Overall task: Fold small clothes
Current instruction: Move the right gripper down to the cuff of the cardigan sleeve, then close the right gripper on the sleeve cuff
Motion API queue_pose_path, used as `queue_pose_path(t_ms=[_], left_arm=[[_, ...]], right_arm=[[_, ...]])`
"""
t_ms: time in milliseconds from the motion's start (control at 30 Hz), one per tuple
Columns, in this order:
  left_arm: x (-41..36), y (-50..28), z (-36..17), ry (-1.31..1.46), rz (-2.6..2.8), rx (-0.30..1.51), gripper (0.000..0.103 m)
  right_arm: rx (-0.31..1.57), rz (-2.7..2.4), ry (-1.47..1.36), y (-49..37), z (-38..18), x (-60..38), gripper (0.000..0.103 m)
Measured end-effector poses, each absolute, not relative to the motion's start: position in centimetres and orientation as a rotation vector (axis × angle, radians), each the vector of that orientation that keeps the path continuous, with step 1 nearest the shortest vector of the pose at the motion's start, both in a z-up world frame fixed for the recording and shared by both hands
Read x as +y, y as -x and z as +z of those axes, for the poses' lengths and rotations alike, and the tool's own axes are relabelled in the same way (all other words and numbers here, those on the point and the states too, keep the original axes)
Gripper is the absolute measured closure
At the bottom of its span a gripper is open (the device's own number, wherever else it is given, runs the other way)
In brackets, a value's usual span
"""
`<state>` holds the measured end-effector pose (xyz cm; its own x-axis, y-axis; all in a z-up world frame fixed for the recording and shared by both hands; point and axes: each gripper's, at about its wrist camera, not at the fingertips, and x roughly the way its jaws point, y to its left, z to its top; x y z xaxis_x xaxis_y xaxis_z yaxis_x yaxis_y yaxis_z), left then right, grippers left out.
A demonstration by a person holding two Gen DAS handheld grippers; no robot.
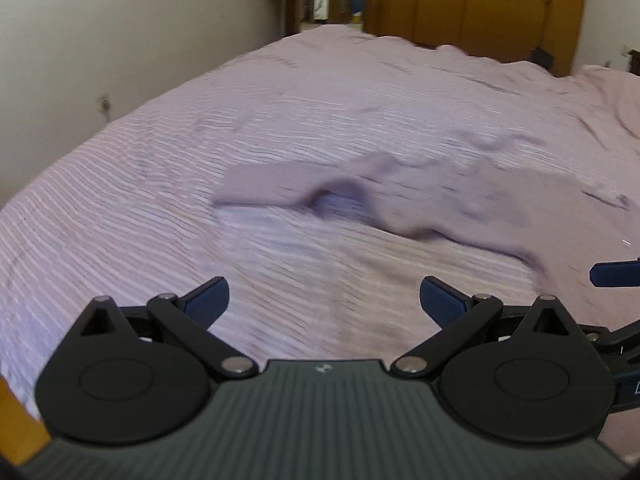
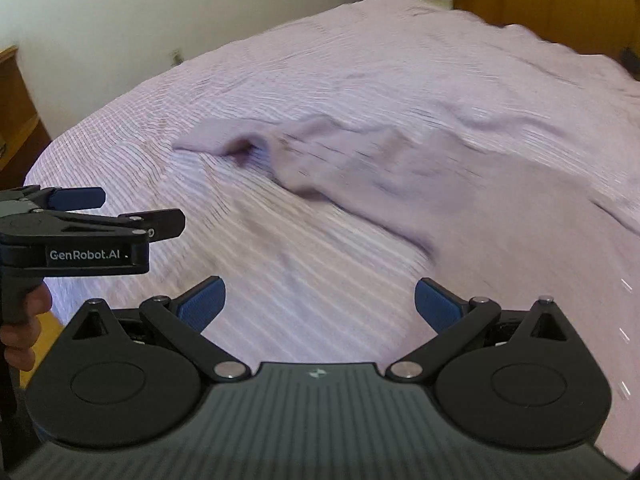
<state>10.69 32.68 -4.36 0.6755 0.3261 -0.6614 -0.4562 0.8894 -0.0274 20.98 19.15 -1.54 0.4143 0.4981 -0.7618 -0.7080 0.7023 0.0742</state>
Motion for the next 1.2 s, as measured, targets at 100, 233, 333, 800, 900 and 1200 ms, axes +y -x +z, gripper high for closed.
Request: queue_pose_path(t_ms=[100, 233, 333, 800, 900, 1200], left_arm=[[37.1, -12.2, -4.3, 0.233, 0.484, 0.723, 0.0], [42.4, -12.9, -4.2, 0.294, 0.591, 0.696, 0.0], [44.7, -12.8, -4.0, 0.288, 0.647, 0.687, 0.0], [52.0, -10.1, -6.1, 0.401, 0.694, 0.658, 0.0], [52.7, -9.8, -6.5, 0.379, 0.752, 0.688, 0.0], [54.9, -8.7, -8.6, 0.39, 0.815, 0.743, 0.0]], right_arm=[[0.884, 0.796, 0.278, -23.1, -1.3, 24.4, 0.0], [0.913, 0.855, 0.269, -26.1, -0.7, 31.3, 0.0], [0.943, 0.886, 0.235, -28.6, -0.7, 35.9, 0.0], [0.995, 0.92, 0.195, -29.3, -2.6, 44.8, 0.008], [1.03, 0.916, 0.161, -29.6, -3.5, 46.2, 0.011], [1.099, 0.84, 0.29, -28.4, -6.7, 50.9, 0.023]])
